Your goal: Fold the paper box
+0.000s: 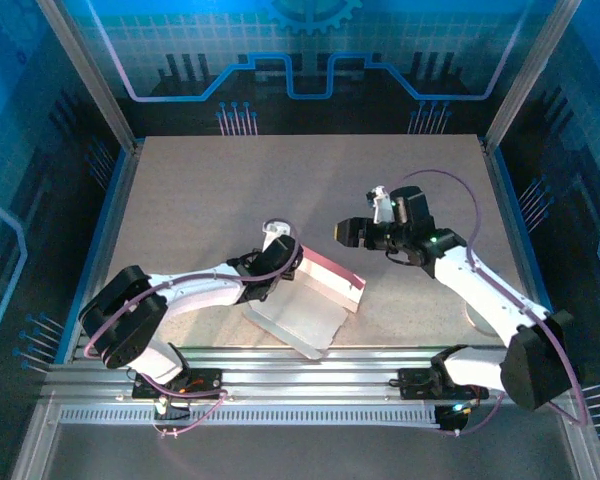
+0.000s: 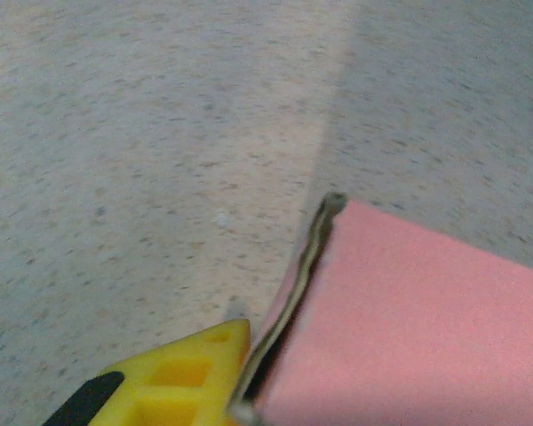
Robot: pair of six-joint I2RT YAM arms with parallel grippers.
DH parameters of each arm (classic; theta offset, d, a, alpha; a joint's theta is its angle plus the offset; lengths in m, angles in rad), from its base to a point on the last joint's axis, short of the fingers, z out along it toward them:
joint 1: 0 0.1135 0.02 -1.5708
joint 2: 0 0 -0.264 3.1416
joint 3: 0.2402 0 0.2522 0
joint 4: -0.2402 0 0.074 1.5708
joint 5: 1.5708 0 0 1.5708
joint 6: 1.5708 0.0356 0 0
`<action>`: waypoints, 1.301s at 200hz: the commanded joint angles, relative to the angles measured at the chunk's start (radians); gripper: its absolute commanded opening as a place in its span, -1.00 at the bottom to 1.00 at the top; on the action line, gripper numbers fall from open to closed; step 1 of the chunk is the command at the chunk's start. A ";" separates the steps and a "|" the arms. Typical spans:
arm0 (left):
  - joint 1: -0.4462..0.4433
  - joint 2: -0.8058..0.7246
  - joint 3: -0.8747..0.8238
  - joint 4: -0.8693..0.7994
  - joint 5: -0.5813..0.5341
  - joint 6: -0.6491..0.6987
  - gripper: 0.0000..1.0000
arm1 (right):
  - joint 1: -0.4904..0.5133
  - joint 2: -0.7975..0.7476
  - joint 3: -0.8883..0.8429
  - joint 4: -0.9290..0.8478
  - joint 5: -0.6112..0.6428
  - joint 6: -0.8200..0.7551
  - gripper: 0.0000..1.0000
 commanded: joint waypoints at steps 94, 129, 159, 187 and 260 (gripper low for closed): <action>0.040 -0.208 -0.044 -0.290 -0.050 -0.432 -0.21 | 0.017 -0.254 -0.097 -0.240 0.116 0.002 0.43; 0.041 -0.365 -0.129 -0.260 0.140 -0.304 0.21 | 0.070 -0.324 -0.177 -0.222 0.135 0.034 0.39; 0.039 -0.478 -0.203 -0.201 0.358 -0.229 0.99 | 0.128 -0.348 -0.247 -0.198 0.175 0.071 0.38; 0.039 -0.512 -0.252 -0.144 0.497 -0.226 0.99 | 0.160 -0.353 -0.324 -0.097 0.116 0.124 0.41; 0.029 -0.471 -0.377 0.065 0.671 -0.282 0.99 | 0.249 -0.278 -0.424 0.164 -0.043 0.180 0.70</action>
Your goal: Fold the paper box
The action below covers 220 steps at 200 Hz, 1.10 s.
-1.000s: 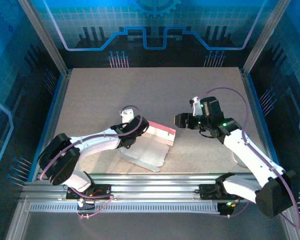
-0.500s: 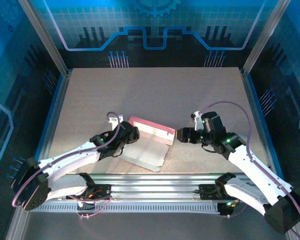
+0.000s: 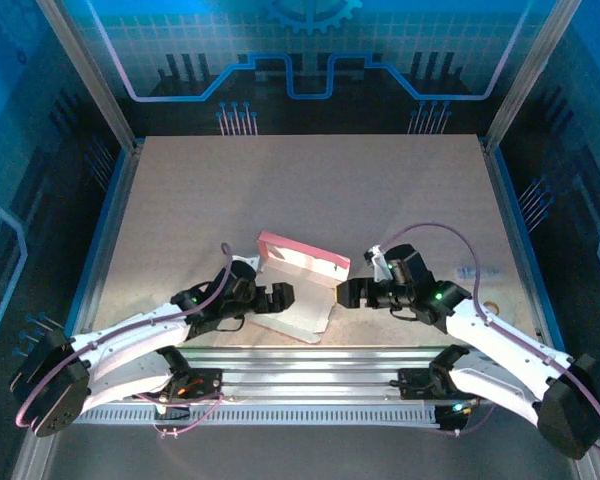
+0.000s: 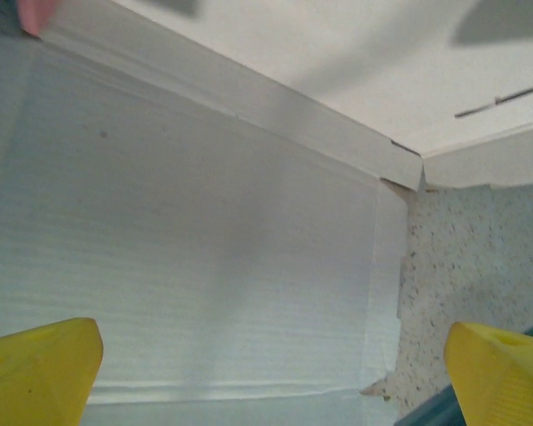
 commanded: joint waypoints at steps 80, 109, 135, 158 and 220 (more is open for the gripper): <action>-0.009 0.121 -0.048 0.191 0.089 -0.143 0.99 | 0.084 0.197 -0.062 0.428 -0.008 0.066 0.62; -0.012 0.146 -0.068 0.222 0.087 -0.190 0.99 | 0.084 0.268 -0.019 0.396 0.097 0.027 0.56; -0.016 0.164 -0.083 0.231 0.081 -0.214 0.99 | 0.069 0.289 0.013 0.339 0.185 -0.022 0.55; -0.020 0.192 -0.101 0.263 0.086 -0.240 0.99 | 0.041 0.303 0.040 0.296 0.225 -0.072 0.54; -0.055 0.240 -0.117 0.297 0.069 -0.286 0.99 | -0.065 0.375 0.057 0.314 0.206 -0.116 0.54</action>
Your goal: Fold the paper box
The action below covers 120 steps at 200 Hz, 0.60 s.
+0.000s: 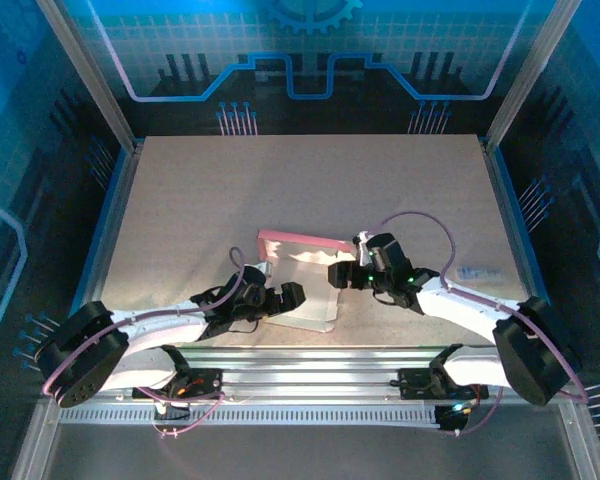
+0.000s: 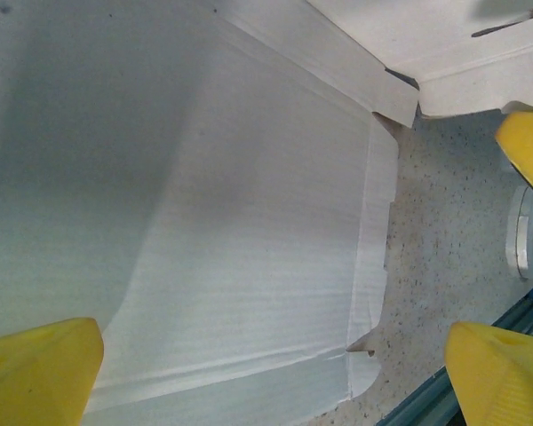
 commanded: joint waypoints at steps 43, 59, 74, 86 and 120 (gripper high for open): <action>-0.038 0.036 -0.043 -0.028 -0.004 -0.044 0.99 | -0.063 0.124 0.058 0.012 0.009 -0.046 0.52; -0.045 0.036 -0.044 -0.032 -0.013 -0.055 0.99 | -0.065 0.145 0.073 0.011 -0.009 -0.042 0.44; -0.050 0.034 -0.044 -0.032 -0.023 -0.060 0.99 | -0.062 0.135 0.067 -0.001 -0.020 -0.019 0.39; -0.053 0.030 -0.042 -0.031 -0.032 -0.064 0.99 | -0.061 0.101 0.043 -0.018 -0.013 0.011 0.39; -0.055 0.026 -0.046 -0.002 -0.040 -0.072 0.99 | -0.059 -0.004 -0.007 -0.096 -0.110 0.057 0.39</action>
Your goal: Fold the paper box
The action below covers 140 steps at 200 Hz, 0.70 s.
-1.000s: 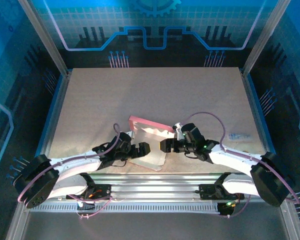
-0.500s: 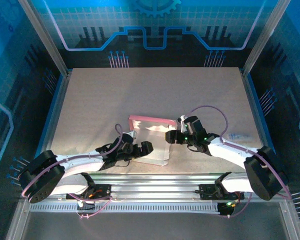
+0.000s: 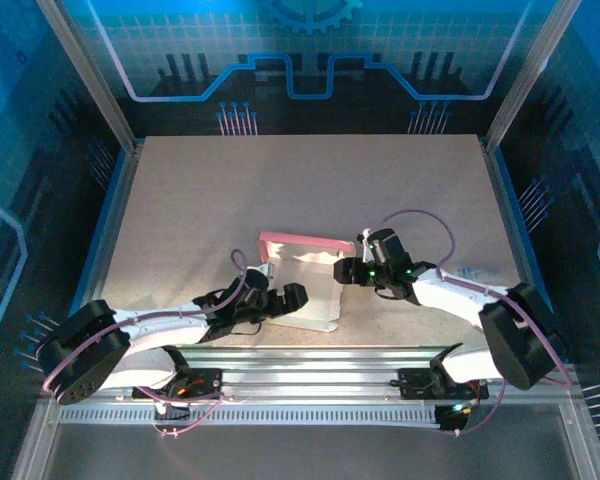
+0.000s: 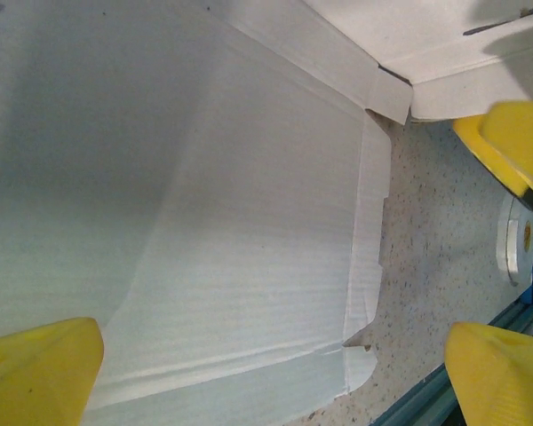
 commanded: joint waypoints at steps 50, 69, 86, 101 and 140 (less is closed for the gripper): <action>-0.016 0.038 -0.034 0.027 0.016 -0.045 0.99 | -0.004 -0.106 -0.024 -0.018 -0.271 0.054 0.40; -0.019 0.011 -0.027 0.019 0.022 -0.050 0.99 | -0.004 -0.097 -0.018 0.016 -0.226 0.075 0.39; -0.019 -0.036 -0.018 -0.019 0.015 -0.046 0.99 | -0.010 -0.078 -0.012 0.040 -0.182 0.079 0.40; -0.021 -0.087 -0.010 -0.055 0.010 -0.032 0.99 | -0.015 -0.051 -0.007 0.078 -0.172 0.083 0.40; -0.021 -0.172 0.007 -0.092 -0.004 0.062 0.99 | -0.018 0.013 0.003 0.163 -0.182 0.094 0.40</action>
